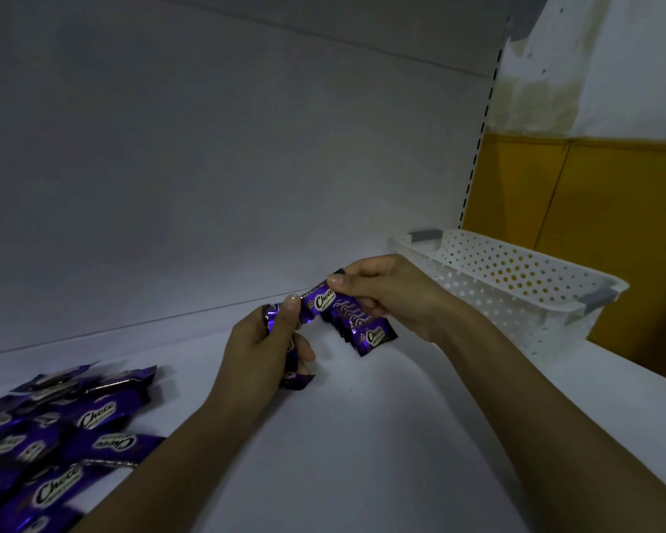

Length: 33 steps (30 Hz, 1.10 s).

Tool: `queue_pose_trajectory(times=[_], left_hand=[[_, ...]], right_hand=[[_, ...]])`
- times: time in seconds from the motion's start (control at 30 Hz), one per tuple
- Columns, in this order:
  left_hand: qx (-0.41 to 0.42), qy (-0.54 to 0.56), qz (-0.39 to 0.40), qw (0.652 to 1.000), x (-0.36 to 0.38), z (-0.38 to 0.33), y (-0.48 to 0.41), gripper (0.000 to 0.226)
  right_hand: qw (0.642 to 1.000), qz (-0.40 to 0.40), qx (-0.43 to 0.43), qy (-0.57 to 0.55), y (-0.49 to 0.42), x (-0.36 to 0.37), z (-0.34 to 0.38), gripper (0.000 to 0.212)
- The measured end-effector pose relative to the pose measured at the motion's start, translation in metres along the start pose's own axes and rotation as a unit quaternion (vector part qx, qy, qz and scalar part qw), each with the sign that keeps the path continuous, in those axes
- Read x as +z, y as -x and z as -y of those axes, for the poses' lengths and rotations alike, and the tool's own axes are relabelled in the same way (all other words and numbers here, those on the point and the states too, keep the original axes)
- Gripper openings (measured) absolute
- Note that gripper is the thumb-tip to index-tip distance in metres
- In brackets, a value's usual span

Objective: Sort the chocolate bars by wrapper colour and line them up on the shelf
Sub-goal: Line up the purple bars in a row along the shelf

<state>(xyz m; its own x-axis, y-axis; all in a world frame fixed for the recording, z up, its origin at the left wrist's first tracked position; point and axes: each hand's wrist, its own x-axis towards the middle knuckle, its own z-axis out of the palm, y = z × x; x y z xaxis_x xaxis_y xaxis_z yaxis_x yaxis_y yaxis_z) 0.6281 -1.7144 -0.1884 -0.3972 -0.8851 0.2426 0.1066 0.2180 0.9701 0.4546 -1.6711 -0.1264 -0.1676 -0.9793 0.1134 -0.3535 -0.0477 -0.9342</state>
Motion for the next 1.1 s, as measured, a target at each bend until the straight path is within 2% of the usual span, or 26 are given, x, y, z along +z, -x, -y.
queue_pose_trajectory(times=[0.13,0.3,0.37,0.47,0.57,0.67,0.8,0.93,1.0,1.1], left_hand=[[-0.028,0.009,-0.011,1.0,0.0,-0.003,0.0,0.059],[-0.04,0.023,-0.001,0.999,0.0,-0.007,0.001,0.065],[-0.045,0.033,0.0,0.998,0.0,-0.008,0.001,0.06],[-0.047,0.043,-0.002,0.998,0.0,-0.008,0.001,0.042],[-0.038,0.03,-0.002,0.999,-0.001,-0.005,0.0,0.026],[-0.008,-0.003,0.007,1.0,-0.001,-0.003,0.0,0.023],[0.012,-0.043,-0.004,0.999,-0.001,0.003,-0.001,0.032],[0.006,-0.059,-0.011,0.998,0.001,0.007,-0.003,0.031],[0.004,-0.065,-0.012,0.998,0.001,0.008,-0.004,0.031],[0.002,-0.071,-0.01,0.997,0.001,0.008,-0.005,0.031]], right_hand=[[0.997,0.044,-0.017,-0.065,0.0,-0.002,0.0,0.014],[0.992,0.077,-0.022,-0.102,-0.002,0.003,0.0,0.03],[0.991,0.087,-0.022,-0.097,-0.002,0.003,-0.002,0.025],[0.991,0.097,-0.02,-0.085,0.0,0.001,-0.003,0.019],[0.99,0.14,-0.025,-0.021,0.003,0.002,-0.002,0.031],[0.99,0.136,-0.037,0.02,0.003,0.005,-0.001,0.019],[0.991,0.074,-0.023,0.107,0.003,-0.013,-0.001,0.008],[0.962,0.09,0.029,0.255,0.008,-0.04,-0.007,0.009],[0.945,0.11,0.062,0.302,0.008,-0.045,-0.009,0.011],[0.929,0.097,0.076,0.348,0.005,-0.047,-0.014,0.013]])
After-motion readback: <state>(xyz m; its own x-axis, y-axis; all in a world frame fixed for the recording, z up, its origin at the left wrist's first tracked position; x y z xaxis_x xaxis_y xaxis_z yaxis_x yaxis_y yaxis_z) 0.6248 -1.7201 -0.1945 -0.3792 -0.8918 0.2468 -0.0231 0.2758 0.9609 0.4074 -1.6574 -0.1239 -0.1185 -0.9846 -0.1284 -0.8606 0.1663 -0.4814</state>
